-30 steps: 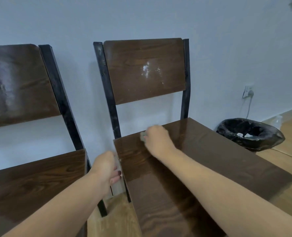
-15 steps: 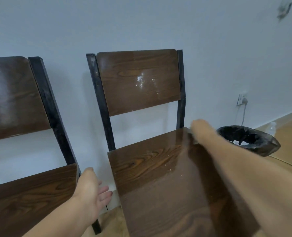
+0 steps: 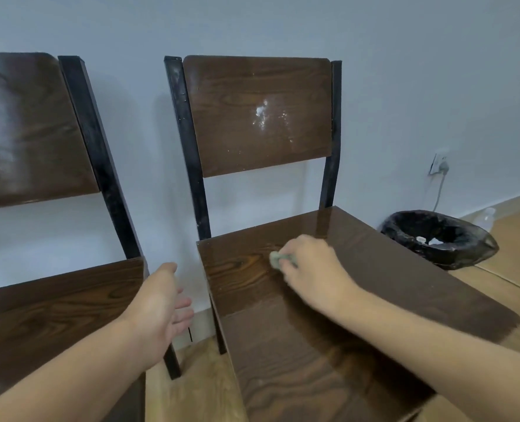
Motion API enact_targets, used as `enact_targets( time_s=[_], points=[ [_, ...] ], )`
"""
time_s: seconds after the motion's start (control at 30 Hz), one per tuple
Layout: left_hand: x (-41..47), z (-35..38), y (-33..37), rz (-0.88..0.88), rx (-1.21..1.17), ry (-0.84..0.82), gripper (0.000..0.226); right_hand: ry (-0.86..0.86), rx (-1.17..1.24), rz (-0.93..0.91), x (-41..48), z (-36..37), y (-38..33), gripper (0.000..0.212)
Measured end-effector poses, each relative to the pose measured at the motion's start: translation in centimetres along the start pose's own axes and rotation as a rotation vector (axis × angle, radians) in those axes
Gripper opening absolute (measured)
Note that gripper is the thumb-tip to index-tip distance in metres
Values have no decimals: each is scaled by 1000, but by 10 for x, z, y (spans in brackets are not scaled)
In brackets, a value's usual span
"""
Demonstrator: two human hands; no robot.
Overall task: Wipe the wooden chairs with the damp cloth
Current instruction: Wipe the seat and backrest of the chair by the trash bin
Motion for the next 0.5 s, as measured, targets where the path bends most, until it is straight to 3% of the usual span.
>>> enact_targets(
  time_s=[0.23,0.37,0.5],
  points=[
    [-4,-28,43,184,130,-7,67,-217,310,-367,-66,16,-115,18],
    [-3,-34,46,202,113,-8,68,-155,304,-333,-55,15,-103,17],
    [-8,-23,32,166,100,-40,62,-71,104,-150,-36,0,-24,19]
  ],
)
Point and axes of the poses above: each hand's wrist, its own x-axis towards the middle knuckle, its own z-axis out of the palm, y = z × x, the point moved 1 cm from there along x, towards the middle knuckle, and after that the axes turned 5 degrees about y, right-handed, at the moved point
